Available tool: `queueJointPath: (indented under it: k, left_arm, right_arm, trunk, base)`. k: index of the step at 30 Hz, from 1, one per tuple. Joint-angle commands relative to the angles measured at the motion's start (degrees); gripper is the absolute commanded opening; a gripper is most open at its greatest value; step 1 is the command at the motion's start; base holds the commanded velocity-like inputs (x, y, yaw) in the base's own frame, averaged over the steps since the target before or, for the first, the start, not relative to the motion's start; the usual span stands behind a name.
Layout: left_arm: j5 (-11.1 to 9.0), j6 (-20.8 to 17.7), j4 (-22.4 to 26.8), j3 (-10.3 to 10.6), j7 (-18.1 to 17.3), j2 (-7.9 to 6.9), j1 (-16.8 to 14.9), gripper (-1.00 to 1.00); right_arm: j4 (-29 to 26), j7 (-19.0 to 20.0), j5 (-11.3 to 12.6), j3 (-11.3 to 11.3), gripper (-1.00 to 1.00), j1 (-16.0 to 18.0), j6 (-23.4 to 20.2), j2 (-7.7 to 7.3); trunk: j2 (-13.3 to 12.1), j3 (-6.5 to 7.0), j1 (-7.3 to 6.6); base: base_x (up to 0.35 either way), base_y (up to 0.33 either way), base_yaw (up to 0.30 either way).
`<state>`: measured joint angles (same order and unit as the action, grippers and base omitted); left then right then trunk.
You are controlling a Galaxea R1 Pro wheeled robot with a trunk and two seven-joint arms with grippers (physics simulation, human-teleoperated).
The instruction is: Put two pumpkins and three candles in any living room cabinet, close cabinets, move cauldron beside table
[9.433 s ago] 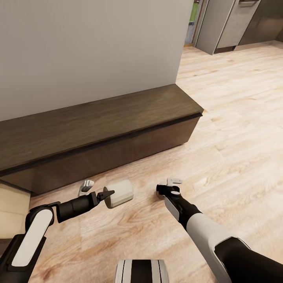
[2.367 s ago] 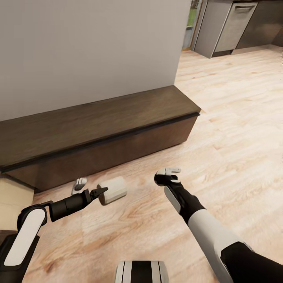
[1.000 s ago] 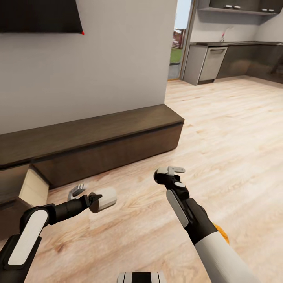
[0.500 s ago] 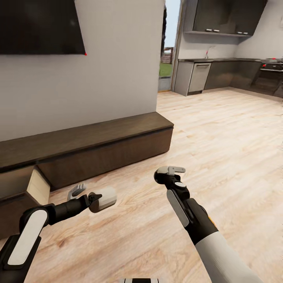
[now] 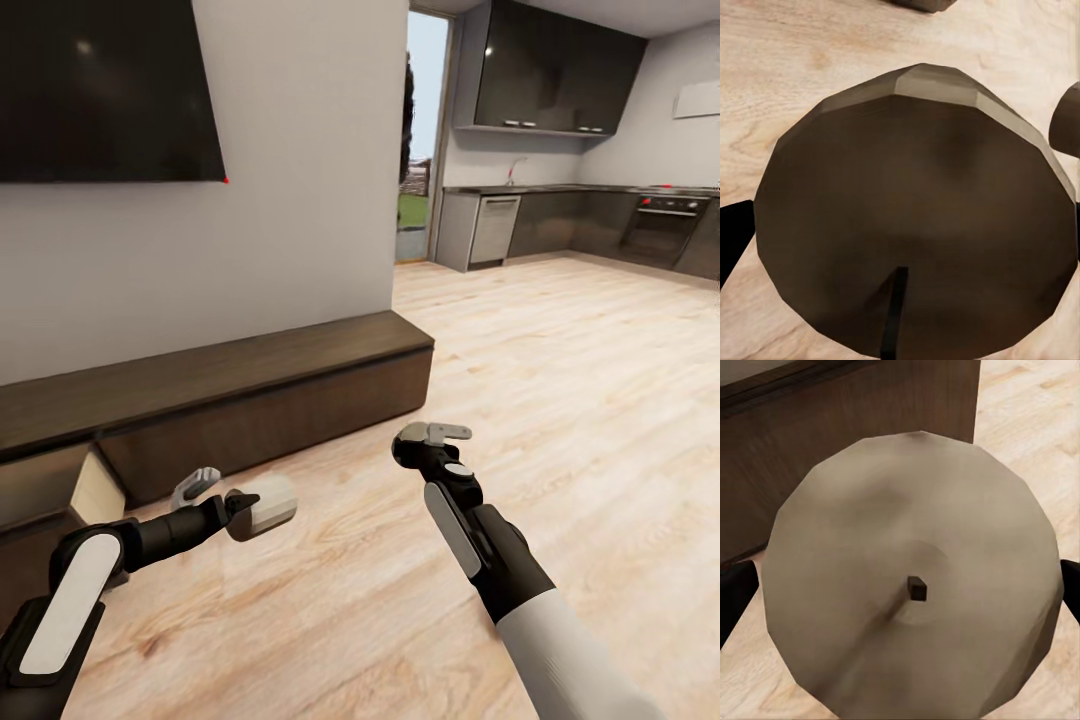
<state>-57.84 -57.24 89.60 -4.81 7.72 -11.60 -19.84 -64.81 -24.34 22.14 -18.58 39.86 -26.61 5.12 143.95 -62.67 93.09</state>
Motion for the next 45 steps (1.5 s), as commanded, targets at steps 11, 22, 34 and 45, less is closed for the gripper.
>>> queueJointPath:
  k: [11,22,34,45]
  left_arm:
    - [-0.57,-0.23,0.10,0.01,0.58,0.00,-0.03,-1.00]
    - [-0.60,-0.23,0.14,0.06,0.56,0.00,-0.03,-1.00]
    - [-0.52,-0.15,0.23,0.06,0.55,0.00,-0.03,-1.00]
    - [-0.52,-0.15,0.25,0.06,0.58,0.00,-0.03,-1.00]
  right_arm:
    - [-0.05,-0.54,0.65,-0.14,-1.00,0.02,-0.16,-0.02]
    - [-0.05,-0.54,0.63,-0.14,-1.00,0.02,-0.20,-0.02]
    - [-0.05,-0.54,0.69,-0.14,-1.00,0.02,-0.20,-0.02]
    - [-0.13,-0.54,0.67,-0.05,-1.00,0.02,-0.20,-0.02]
  trunk:
    - [-0.13,2.45,-0.29]
    - [-0.28,4.89,-0.57]
    - [-0.44,7.55,-0.88]
    - [-0.59,9.99,-1.17]
  base:
    - [0.000,0.000,0.000]
    - [0.000,0.000,0.000]
    - [0.000,0.000,0.000]
    - [0.000,0.000,0.000]
